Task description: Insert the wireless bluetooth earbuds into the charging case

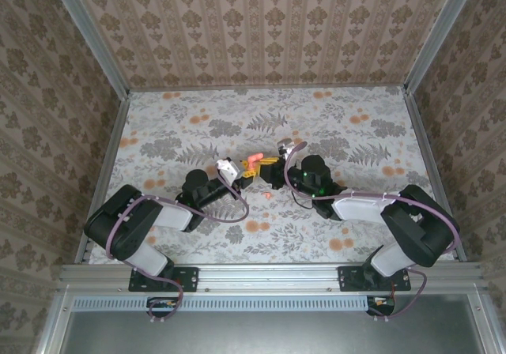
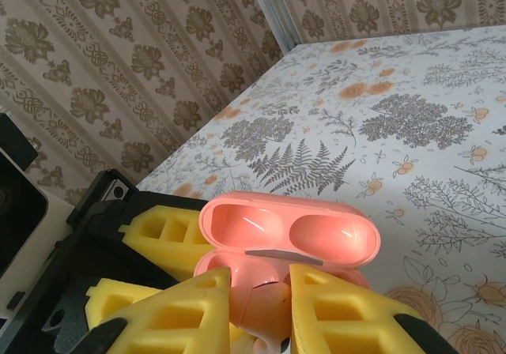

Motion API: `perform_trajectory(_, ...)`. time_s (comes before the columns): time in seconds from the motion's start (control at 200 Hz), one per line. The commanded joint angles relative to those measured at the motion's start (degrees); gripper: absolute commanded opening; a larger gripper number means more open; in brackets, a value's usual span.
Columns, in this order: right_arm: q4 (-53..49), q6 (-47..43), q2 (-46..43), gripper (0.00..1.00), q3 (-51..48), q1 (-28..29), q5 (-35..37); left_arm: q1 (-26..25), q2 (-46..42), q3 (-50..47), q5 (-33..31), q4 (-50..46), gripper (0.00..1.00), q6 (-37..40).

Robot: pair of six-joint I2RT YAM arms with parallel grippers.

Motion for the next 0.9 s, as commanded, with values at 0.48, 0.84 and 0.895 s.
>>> perform_trajectory(0.48,1.6,-5.2,-4.1,0.20,1.9,0.5,-1.8,-0.3,-1.0,-0.2,3.4,1.6,0.05,-1.7)
perform_trajectory(0.84,0.9,-6.5,-3.6,0.20,3.0,0.5,-3.6,-0.3,-2.1,0.7,5.5,1.6,0.05,-3.3)
perform_trajectory(0.895,0.7,-6.6,-3.5,0.21,3.1,0.5,-3.9,-0.2,-2.3,0.8,5.5,1.6,0.05,-3.6)
